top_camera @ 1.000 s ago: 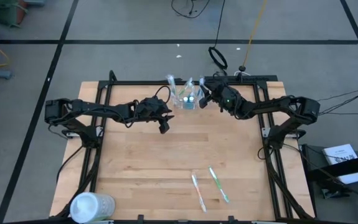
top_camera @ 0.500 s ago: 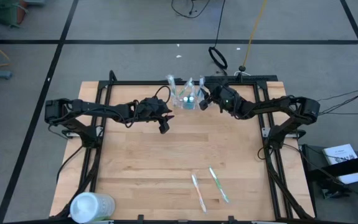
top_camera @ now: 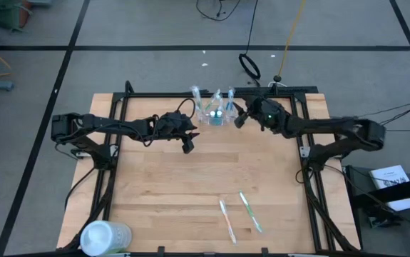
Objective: Pick & Place toothbrushing station
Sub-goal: Put the orange toothbrush into the transparent organizer
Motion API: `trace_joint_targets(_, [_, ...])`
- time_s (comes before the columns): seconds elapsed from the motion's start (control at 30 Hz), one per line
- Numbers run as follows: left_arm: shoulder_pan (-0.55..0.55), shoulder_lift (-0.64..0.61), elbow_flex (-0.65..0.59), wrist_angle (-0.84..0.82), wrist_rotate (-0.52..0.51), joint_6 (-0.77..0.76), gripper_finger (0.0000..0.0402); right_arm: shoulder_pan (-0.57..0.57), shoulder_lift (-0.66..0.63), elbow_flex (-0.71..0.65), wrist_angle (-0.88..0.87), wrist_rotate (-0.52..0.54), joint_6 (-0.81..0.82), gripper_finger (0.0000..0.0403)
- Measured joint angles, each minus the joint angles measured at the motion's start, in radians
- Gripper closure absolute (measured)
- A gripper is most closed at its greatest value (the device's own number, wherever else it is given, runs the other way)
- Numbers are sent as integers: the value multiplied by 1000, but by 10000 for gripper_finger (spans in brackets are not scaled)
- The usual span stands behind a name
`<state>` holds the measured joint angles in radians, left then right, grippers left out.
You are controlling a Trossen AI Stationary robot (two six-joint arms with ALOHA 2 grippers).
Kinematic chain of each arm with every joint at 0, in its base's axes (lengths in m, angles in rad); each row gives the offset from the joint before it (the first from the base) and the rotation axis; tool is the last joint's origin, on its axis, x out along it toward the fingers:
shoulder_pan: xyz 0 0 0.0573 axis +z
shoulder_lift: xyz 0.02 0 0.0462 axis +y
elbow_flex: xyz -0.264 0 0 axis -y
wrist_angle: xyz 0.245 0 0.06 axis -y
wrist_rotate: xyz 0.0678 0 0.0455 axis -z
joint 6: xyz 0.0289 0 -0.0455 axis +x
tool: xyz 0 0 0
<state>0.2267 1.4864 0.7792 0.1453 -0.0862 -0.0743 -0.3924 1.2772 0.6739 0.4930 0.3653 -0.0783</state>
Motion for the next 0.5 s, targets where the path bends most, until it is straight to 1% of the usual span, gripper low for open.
trace_joint_targets(0.1, [-14,0,0,0,62,32,266,53,-100,0,-183,-4,107,223])
trace_joint_targets(0.27, [-64,0,0,2,161,93,266,156,-239,0,-567,-10,275,235])
trace_joint_targets(0.37, [-110,0,0,11,198,99,266,224,-290,0,-777,-54,338,240])
trace_joint_targets(0.43, [-149,0,0,19,219,99,266,271,-307,0,-891,-54,450,240])
trace_joint_targets(0.5, [-201,0,0,36,230,101,266,312,-309,-1,-965,-38,575,240])
